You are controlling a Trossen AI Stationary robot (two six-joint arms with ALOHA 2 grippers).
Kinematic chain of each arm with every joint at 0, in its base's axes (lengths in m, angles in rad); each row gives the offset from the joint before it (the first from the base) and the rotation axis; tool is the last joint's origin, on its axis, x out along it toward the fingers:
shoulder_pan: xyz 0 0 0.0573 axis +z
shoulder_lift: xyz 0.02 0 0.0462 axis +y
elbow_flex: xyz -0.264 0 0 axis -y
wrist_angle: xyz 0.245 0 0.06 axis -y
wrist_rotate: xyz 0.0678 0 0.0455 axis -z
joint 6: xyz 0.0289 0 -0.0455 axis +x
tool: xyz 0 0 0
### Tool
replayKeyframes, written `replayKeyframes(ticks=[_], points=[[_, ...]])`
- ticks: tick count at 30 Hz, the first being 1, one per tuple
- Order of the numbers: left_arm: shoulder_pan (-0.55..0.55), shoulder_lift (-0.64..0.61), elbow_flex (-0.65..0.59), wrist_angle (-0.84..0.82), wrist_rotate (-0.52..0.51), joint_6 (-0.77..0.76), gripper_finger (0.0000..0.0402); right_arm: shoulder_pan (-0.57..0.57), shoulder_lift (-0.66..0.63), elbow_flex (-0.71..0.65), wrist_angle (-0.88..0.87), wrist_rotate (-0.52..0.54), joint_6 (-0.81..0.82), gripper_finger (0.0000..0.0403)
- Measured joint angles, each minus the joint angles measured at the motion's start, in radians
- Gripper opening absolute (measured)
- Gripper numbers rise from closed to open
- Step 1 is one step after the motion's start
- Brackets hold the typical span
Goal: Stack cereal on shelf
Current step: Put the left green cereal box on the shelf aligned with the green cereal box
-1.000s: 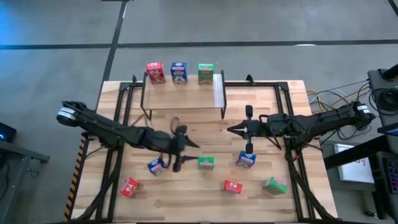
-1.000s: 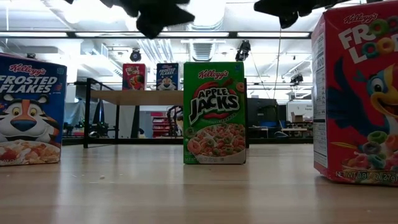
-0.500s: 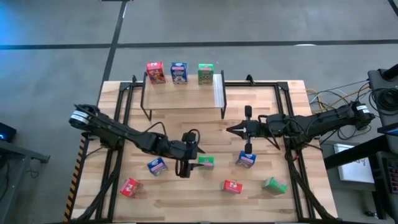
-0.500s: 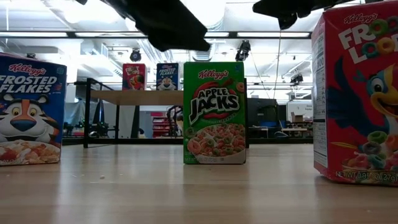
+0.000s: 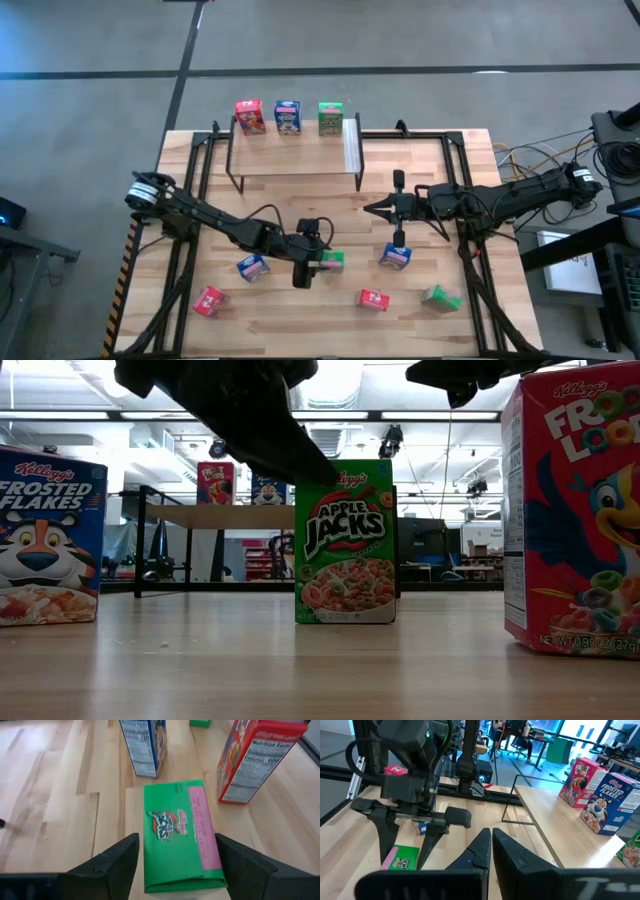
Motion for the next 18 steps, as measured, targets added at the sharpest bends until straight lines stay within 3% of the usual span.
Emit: replayKeyframes(ticks=[11, 18], points=[[0.000, -0.001, 0.000, -0.001, 0.001, 0.002, 0.0167, 0.000, 0.000, 0.000, -0.002, 0.000, 0.000, 0.0009], [0.000, -0.011, 0.000, -0.005, 0.005, 0.022, 0.0164, 0.000, 0.000, 0.000, -0.002, 0.000, 0.000, 0.0009]])
